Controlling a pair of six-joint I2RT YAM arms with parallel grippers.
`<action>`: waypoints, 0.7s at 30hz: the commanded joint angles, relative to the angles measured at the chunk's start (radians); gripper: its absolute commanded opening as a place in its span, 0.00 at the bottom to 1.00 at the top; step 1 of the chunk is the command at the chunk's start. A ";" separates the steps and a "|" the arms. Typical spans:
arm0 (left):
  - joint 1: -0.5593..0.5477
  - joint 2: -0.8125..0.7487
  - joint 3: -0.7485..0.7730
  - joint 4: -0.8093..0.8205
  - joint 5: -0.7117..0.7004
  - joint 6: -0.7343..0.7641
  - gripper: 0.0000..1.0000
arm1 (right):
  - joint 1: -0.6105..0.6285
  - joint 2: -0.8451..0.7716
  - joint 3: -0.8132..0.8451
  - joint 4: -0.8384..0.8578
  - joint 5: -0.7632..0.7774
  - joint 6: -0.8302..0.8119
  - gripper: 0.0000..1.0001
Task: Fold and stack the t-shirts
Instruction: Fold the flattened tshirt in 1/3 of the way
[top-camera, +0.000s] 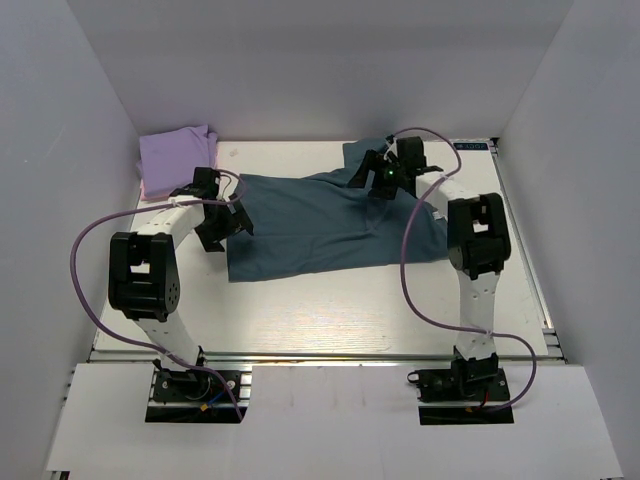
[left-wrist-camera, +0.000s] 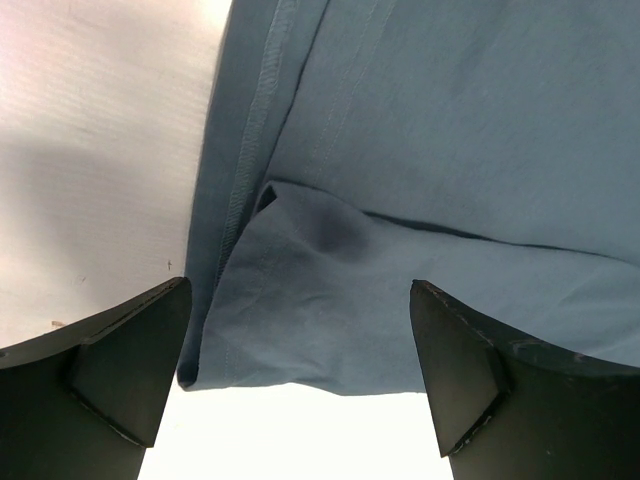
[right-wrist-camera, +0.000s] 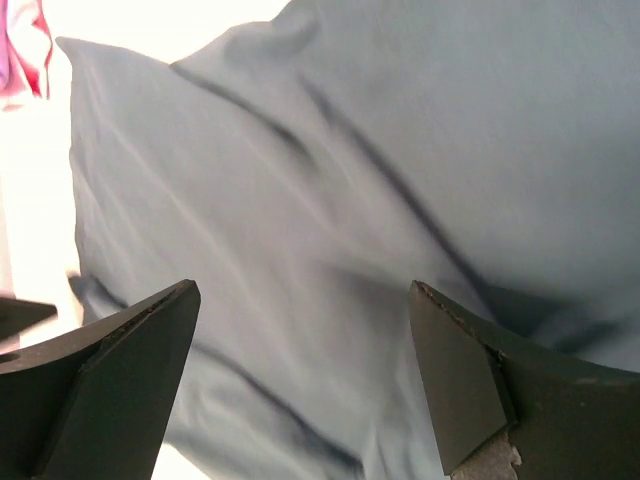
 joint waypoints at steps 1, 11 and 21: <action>-0.004 -0.036 -0.011 -0.002 0.013 0.018 1.00 | 0.032 0.065 0.104 -0.009 0.050 0.059 0.90; -0.024 -0.097 -0.010 0.056 0.086 0.046 1.00 | 0.030 -0.198 -0.065 -0.122 0.351 -0.105 0.90; -0.152 0.078 0.044 0.122 0.109 0.056 1.00 | -0.040 -0.392 -0.414 -0.151 0.508 -0.068 0.90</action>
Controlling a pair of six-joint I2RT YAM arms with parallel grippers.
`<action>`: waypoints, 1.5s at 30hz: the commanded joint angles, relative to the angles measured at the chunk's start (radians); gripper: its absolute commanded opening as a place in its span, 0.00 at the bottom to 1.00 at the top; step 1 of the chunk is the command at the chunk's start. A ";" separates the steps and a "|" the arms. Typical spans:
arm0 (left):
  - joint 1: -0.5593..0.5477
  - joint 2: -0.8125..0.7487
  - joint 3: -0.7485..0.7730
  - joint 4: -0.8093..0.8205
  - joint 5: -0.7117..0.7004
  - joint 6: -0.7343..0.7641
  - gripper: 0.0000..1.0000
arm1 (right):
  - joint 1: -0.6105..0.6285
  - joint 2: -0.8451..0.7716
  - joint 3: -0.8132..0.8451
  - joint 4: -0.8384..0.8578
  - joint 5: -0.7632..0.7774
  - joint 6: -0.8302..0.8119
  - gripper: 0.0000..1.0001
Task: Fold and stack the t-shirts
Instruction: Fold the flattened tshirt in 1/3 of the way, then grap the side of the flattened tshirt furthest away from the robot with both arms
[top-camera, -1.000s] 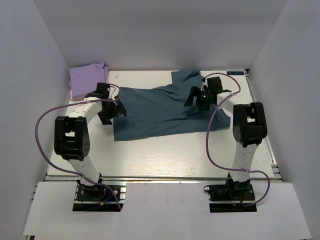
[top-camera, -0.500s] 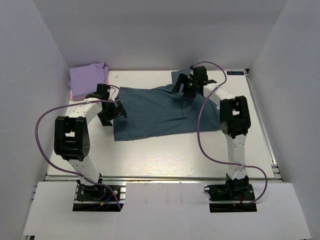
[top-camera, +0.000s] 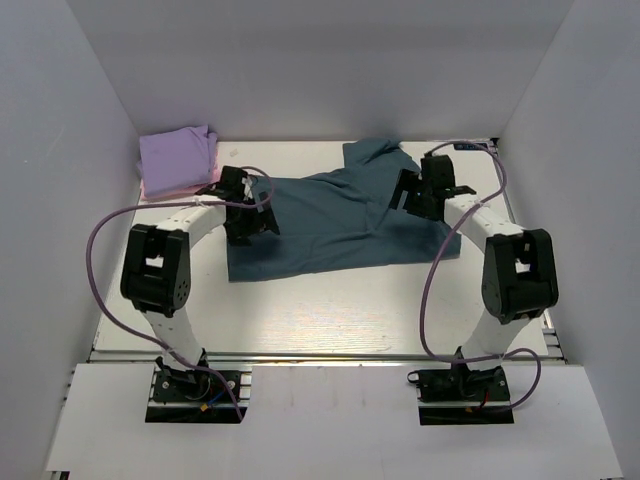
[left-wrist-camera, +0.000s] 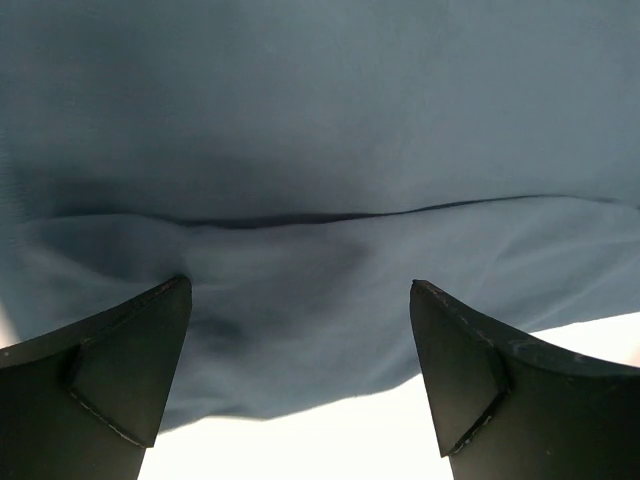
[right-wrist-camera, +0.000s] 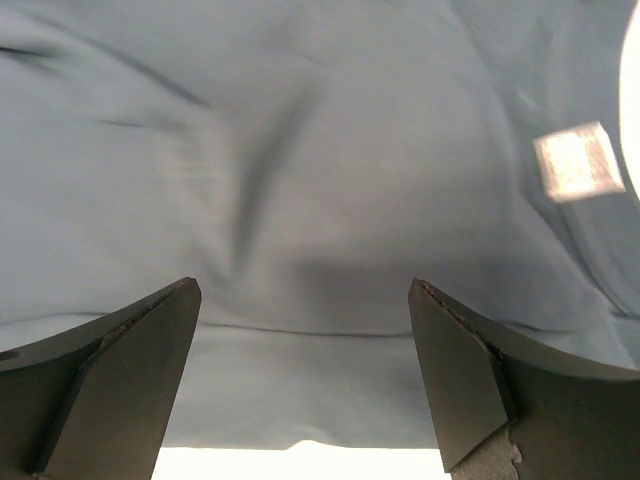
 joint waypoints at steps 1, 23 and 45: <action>-0.036 0.044 0.021 0.026 0.033 0.013 1.00 | -0.034 0.050 -0.036 -0.030 0.030 0.013 0.90; -0.065 -0.326 -0.486 -0.013 -0.048 -0.057 1.00 | -0.095 -0.586 -0.806 -0.257 -0.152 0.329 0.90; -0.027 -0.230 0.085 -0.131 -0.452 -0.033 1.00 | -0.060 -0.378 -0.133 -0.164 -0.059 0.013 0.90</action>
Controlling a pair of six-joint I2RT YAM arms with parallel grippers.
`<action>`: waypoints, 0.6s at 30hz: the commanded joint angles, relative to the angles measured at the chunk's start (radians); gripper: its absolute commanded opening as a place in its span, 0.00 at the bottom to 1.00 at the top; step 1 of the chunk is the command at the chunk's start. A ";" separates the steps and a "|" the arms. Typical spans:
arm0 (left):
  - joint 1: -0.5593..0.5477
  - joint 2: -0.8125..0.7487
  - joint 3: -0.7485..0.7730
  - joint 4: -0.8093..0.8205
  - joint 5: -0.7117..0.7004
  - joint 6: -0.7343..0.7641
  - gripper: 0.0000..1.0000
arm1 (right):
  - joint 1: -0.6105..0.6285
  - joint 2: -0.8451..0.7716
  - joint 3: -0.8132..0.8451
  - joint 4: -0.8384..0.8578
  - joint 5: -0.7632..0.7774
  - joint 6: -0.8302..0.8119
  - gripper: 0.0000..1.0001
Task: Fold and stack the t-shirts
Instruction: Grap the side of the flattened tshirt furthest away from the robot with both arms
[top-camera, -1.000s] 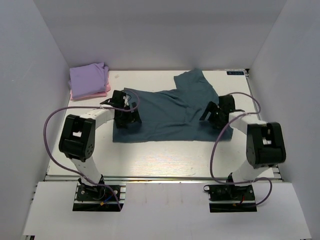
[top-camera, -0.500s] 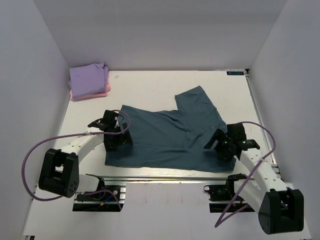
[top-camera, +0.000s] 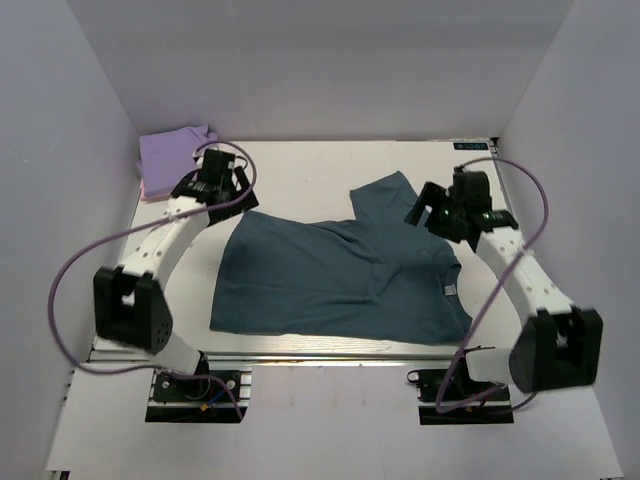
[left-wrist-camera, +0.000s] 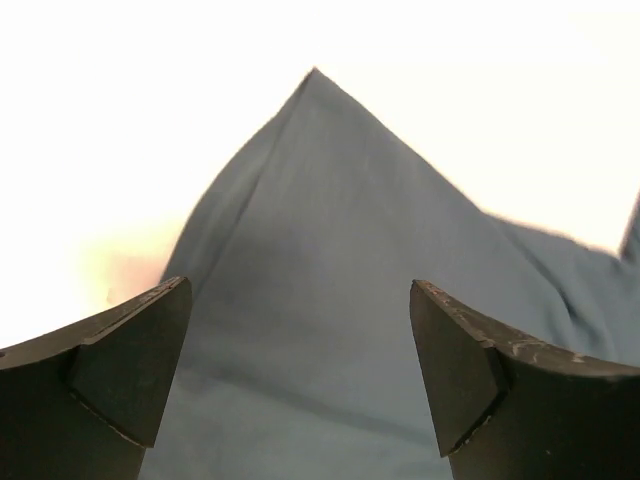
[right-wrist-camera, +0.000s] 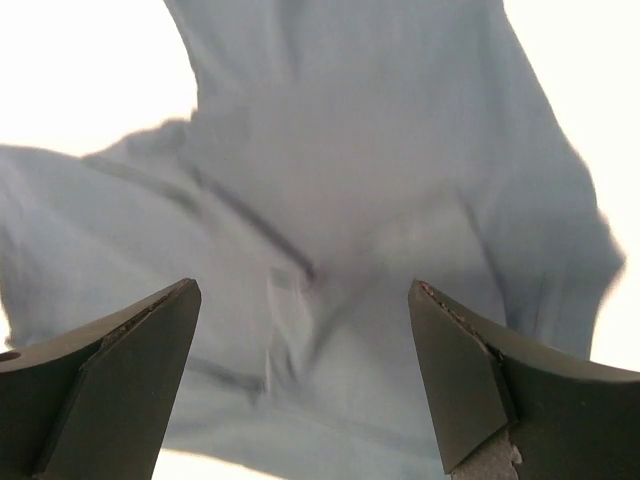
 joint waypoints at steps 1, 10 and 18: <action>0.015 0.179 0.089 0.008 -0.055 0.039 1.00 | 0.010 0.148 0.141 0.078 0.114 -0.072 0.90; 0.053 0.489 0.277 0.070 -0.008 0.107 0.58 | 0.001 0.530 0.535 0.071 0.273 -0.207 0.90; 0.062 0.588 0.296 0.149 0.041 0.098 0.49 | -0.004 0.753 0.720 0.031 0.167 -0.226 0.90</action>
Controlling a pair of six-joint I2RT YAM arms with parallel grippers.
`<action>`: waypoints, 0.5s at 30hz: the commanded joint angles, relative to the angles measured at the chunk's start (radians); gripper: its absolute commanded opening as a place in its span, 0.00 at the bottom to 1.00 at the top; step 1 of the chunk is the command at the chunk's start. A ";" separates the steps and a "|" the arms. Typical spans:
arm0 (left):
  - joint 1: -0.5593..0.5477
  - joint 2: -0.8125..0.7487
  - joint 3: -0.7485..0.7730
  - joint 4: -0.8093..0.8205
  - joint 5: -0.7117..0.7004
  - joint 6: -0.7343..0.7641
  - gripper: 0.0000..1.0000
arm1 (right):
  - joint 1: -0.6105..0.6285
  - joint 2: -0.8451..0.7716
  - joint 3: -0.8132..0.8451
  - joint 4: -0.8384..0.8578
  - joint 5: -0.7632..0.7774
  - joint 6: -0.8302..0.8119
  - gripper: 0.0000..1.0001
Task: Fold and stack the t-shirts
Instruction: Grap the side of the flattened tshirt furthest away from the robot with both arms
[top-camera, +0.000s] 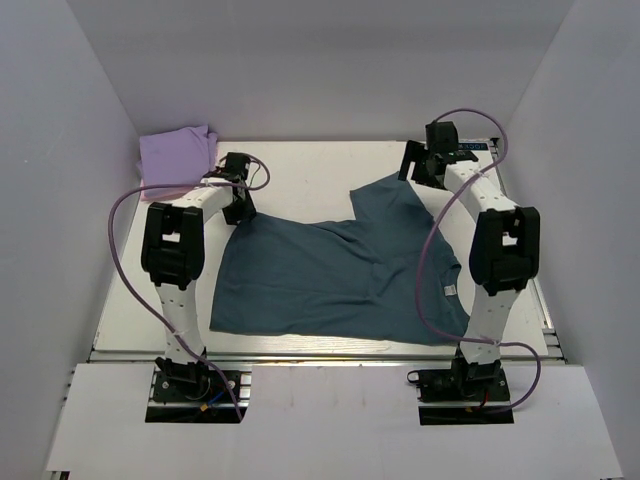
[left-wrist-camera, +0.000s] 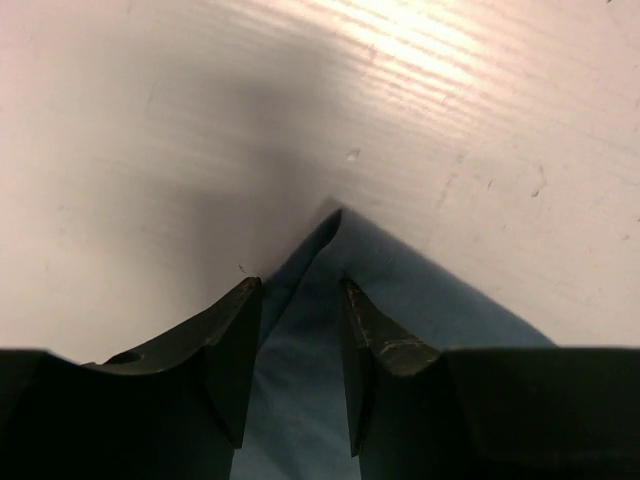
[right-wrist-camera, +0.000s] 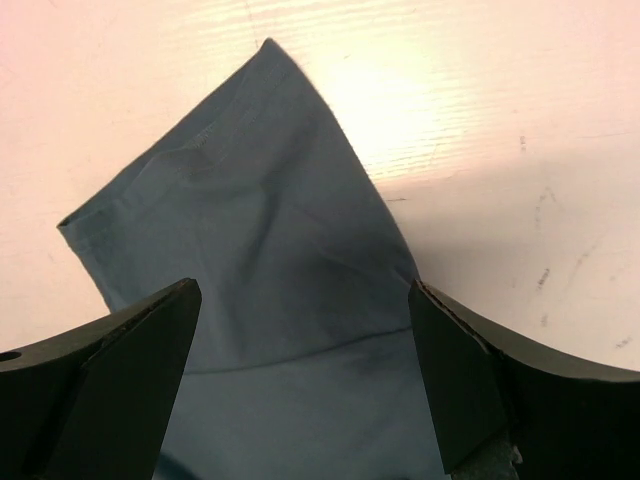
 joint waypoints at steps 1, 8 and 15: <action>0.014 0.009 0.048 0.048 0.046 0.001 0.47 | -0.003 0.038 0.061 -0.018 -0.034 -0.029 0.90; 0.014 0.018 0.028 0.112 0.067 0.001 0.47 | -0.007 0.087 0.087 0.002 -0.030 -0.038 0.90; 0.014 0.049 0.040 0.123 0.054 0.001 0.47 | -0.009 0.158 0.163 0.011 -0.031 -0.067 0.90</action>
